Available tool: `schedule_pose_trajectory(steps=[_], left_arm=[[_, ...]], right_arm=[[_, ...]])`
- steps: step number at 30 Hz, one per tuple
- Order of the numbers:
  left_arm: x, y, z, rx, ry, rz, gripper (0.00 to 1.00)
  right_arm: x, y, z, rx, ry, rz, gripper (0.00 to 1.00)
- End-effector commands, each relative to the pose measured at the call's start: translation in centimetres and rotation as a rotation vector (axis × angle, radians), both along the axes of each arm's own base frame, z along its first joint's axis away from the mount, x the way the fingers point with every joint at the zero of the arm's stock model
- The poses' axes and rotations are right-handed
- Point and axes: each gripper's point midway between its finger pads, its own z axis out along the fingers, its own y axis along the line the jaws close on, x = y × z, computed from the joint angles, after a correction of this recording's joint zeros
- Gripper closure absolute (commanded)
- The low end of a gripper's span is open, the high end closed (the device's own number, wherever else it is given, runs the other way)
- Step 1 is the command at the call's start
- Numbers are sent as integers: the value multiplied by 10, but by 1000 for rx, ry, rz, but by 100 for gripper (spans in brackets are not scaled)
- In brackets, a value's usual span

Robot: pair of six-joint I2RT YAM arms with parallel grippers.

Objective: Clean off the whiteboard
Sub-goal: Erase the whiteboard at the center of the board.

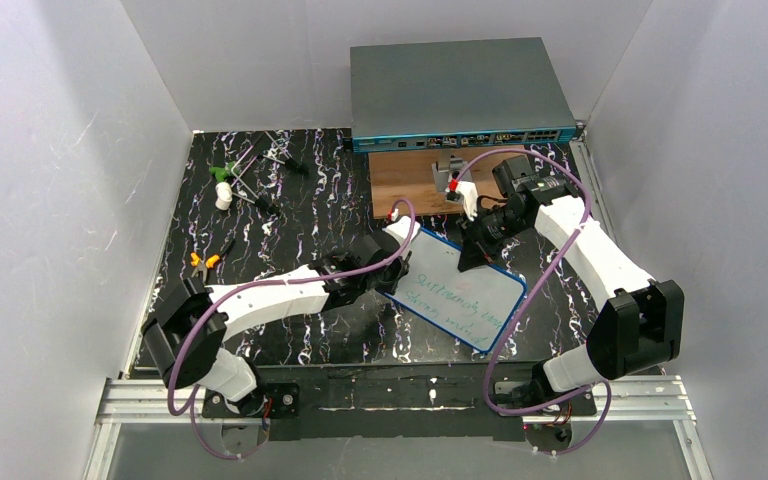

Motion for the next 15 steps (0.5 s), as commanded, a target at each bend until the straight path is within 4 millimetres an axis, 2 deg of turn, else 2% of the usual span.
schedule_pose_trajectory(steps=[1,4,8,11,15], left_arm=[[-13,-19,11,-120,-24,-48,100],[-30,-17,-14,-74,5,-57,100],[-33,-16,-26,-45,9,-41,100],[-18,-7,-19,0,-33,9,100],[14,5,19,-80,-40,99,100]], right_arm=[[-22,11,9,64,35,95,99],[-22,12,9,63,38,95,99],[-22,11,8,62,41,94,99],[-22,11,9,62,36,95,99],[-23,10,8,62,35,93,99]])
